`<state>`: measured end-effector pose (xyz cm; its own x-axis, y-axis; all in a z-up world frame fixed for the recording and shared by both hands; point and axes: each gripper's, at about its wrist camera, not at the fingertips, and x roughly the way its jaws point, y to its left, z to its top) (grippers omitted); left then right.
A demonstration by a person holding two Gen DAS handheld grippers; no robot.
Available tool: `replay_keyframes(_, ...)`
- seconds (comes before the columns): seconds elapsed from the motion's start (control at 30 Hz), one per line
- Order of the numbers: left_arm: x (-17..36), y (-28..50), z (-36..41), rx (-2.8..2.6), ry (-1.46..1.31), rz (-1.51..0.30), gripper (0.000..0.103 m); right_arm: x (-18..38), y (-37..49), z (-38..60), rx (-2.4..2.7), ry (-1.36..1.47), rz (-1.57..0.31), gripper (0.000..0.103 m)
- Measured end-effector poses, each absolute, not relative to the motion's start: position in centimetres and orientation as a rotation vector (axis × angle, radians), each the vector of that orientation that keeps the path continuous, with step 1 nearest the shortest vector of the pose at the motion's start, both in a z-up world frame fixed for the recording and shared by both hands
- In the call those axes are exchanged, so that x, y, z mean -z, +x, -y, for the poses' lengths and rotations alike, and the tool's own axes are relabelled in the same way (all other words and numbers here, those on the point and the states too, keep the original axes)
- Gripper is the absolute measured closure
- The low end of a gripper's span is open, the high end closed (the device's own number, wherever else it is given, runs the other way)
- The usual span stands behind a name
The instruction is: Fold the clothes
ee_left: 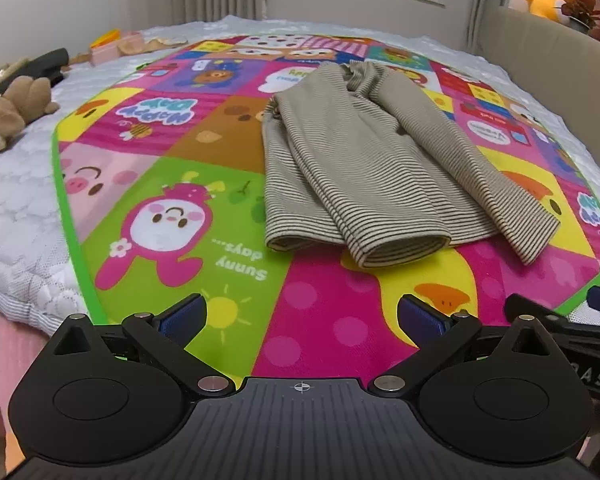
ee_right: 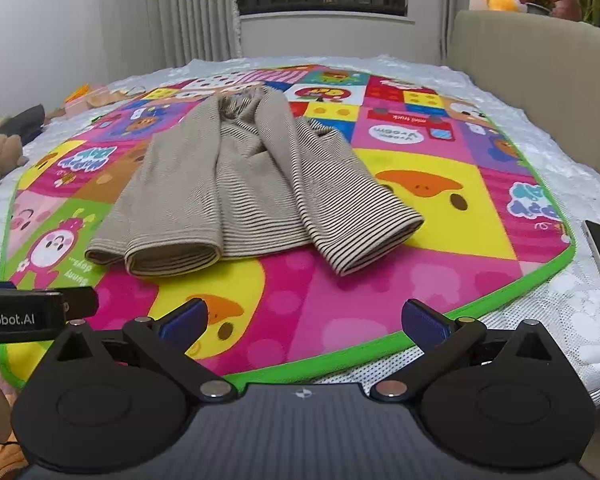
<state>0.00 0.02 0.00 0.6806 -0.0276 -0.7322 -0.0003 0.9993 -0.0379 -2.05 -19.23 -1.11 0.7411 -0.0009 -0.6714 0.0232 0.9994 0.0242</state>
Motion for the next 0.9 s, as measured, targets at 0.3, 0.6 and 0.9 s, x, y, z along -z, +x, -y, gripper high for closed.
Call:
replay_keyframes(0.3,0.3,-0.1,0.2,0.011,-0.043,-0.825,0.000,1.2,-2.3,18.9,0.009,0.030,-0.728,0.000)
replay_keyframes(0.6,0.3,-0.2,0.1,0.017,-0.038,-0.830,0.000,1.2,-2.4,19.1,0.007,0.031,-0.741,0.000)
replay_keyframes(0.9,0.3,-0.3,0.4,0.023,-0.029,-0.826,0.000,1.3,-2.5,19.5,0.013,0.039,-0.739,0.000)
